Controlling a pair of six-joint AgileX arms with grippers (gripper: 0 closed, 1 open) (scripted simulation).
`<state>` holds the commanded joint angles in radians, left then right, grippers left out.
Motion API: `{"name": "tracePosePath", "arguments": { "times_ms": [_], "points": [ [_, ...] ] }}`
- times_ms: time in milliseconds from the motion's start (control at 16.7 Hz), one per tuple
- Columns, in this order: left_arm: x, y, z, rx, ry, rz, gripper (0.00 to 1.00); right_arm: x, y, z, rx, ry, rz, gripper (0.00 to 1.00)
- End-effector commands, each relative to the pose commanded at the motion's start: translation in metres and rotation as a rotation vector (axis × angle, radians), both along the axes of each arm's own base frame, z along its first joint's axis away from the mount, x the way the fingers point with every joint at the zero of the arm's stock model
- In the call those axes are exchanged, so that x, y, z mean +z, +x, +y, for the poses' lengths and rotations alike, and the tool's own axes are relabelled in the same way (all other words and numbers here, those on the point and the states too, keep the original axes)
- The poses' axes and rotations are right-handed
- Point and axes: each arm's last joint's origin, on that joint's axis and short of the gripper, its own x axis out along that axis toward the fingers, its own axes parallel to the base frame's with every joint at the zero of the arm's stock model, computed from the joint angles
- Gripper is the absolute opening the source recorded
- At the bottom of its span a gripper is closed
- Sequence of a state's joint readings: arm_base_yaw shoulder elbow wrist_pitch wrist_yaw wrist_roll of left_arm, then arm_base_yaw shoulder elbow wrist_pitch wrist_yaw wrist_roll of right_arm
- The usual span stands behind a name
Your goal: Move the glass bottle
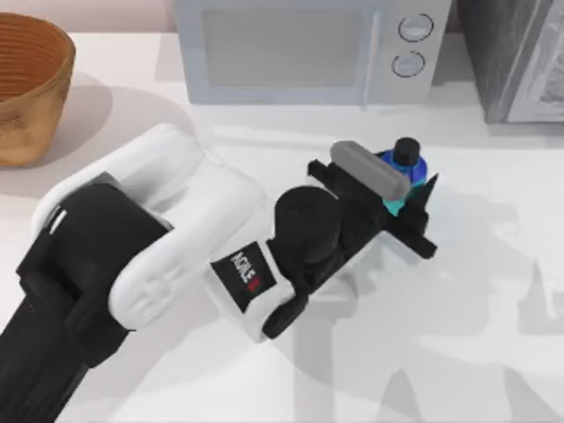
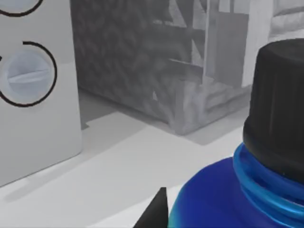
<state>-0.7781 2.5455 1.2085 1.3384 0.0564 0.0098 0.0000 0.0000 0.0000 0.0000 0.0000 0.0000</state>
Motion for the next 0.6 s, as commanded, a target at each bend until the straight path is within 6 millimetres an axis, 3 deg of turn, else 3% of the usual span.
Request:
{"name": "tracePosePath", "arguments": {
  "times_ms": [420,600],
  "points": [
    [0.001,0.001,0.002,0.003,0.000,-0.003,0.00,0.000,0.000,0.000,0.000,0.000,0.000,1.00],
    [0.003,0.012,0.028,0.001,-0.004,-0.010,0.00,0.000,0.000,0.000,0.000,0.000,0.000,1.00]
  ]
}}
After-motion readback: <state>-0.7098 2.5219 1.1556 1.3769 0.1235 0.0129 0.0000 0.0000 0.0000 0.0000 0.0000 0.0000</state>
